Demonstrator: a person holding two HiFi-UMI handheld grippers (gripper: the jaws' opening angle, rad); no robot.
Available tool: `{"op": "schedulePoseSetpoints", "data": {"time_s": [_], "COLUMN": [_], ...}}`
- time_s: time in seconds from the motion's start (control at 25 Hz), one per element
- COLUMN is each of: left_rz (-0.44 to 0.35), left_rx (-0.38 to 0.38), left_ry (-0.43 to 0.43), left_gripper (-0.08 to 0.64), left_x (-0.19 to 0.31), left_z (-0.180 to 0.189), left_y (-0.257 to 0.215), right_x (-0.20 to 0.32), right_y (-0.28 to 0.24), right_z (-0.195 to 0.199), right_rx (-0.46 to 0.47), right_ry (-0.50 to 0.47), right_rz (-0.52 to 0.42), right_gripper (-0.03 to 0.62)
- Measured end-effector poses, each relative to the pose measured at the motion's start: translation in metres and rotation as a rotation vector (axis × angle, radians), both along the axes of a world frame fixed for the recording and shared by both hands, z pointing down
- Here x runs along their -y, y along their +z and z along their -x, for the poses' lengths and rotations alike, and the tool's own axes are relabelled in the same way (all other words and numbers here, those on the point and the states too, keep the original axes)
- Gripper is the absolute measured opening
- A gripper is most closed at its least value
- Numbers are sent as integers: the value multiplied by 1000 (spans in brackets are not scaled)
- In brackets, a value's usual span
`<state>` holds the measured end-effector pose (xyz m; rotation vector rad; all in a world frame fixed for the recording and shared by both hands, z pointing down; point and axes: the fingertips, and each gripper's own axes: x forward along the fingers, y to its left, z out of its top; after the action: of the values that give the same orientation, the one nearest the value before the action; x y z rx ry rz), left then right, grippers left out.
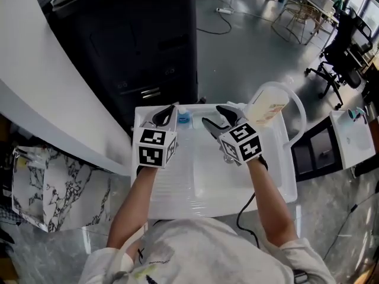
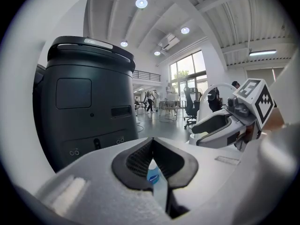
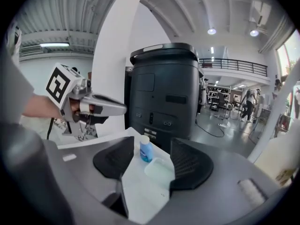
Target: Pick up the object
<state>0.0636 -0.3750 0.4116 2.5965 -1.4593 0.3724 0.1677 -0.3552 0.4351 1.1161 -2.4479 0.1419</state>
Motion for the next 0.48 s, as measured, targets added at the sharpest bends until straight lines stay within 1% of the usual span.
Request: {"op": "schedulePoseSetpoints", "data": {"time_s": [0.12,0.24,0.36,0.48], "left_rz": [7,10,15,22], "left_rx": [2,-4,-5,-5], "left_ry": [-13,-18,-20,-21], "left_gripper": [6,6,6,6], "left_x": [1,1,0,-1], "left_z": [6,8,10,11], "left_y": [4,5,9,13], "right_x": [-2,-4,-1,1], "right_y": [24,44,58,75], "right_z": [3,3,2,-1], "right_rx": [-105,-209,-255,-327], "right_ry": [-81,-156,-195,-230], "right_rz": [48,71,92,110], "right_gripper": [233,245,245,245]}}
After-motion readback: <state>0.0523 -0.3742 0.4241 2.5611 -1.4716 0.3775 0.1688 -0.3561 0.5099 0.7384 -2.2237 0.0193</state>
